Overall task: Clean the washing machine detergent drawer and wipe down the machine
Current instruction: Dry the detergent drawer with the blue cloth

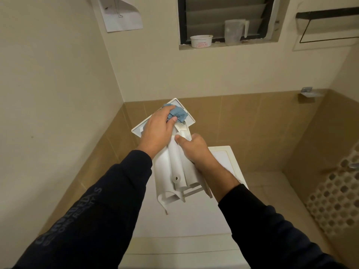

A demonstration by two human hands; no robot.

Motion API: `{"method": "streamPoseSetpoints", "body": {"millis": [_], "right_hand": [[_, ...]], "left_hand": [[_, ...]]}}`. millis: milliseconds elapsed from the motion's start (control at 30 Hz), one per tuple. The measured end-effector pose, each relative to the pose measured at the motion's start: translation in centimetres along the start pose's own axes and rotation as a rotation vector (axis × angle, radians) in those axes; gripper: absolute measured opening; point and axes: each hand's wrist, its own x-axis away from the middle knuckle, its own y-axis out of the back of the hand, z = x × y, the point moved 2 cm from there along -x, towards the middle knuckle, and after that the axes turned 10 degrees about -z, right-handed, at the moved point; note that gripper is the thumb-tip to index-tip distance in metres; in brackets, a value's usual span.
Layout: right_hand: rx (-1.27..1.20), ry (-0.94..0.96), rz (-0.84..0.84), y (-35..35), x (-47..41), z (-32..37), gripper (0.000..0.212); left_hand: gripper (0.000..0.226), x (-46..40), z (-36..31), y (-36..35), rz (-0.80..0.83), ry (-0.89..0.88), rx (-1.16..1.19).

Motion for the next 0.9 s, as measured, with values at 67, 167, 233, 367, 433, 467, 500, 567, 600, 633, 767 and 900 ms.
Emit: {"method": "streamPoseSetpoints", "body": {"millis": [67,167,233,367,433,467,500,567,600,633,767,900], "right_hand": [[-0.079,-0.042,0.031,0.1,0.0,-0.3,0.036],[-0.132,-0.104,0.06,0.6,0.0,-0.8,0.028],[-0.176,-0.152,0.073,1.0,-0.2,-1.3,0.034],[-0.228,-0.205,0.063,1.9,-0.6,-2.0,0.054],[-0.259,-0.227,0.077,2.0,-0.7,-2.1,0.048],[-0.276,-0.246,0.087,2.0,-0.7,-2.1,0.046],[-0.286,-0.269,0.098,2.0,-0.7,-2.0,0.045],[-0.292,-0.321,0.104,1.9,-0.7,-2.3,0.045],[-0.302,-0.346,0.101,2.0,-0.7,-2.5,0.044],[-0.32,-0.368,0.096,2.2,-0.7,-2.7,0.041],[-0.402,-0.396,0.11,3.3,-1.1,-3.5,0.038],[-0.403,-0.389,0.148,3.3,-0.9,-3.5,0.041]], "left_hand": [[0.033,0.7,0.2,-0.1,-0.014,0.035,0.104],[0.029,1.5,0.3,0.2,-0.022,0.051,0.168],[0.024,1.7,1.1,0.6,0.012,0.068,0.125],[0.021,1.9,3.6,1.8,0.069,0.064,-0.044],[0.024,1.9,3.8,2.0,0.056,0.043,-0.054],[0.025,1.8,3.7,2.0,0.032,0.037,-0.042],[0.025,1.7,3.5,1.9,0.006,0.036,-0.032],[0.023,1.6,3.1,1.8,-0.034,0.063,-0.003],[0.022,1.7,3.1,1.7,-0.062,0.11,0.042],[0.02,1.8,3.1,1.8,-0.103,0.18,0.109],[0.016,1.6,2.9,2.0,-0.228,0.363,0.273],[0.014,1.1,2.2,1.3,-0.203,0.338,0.236]]}}
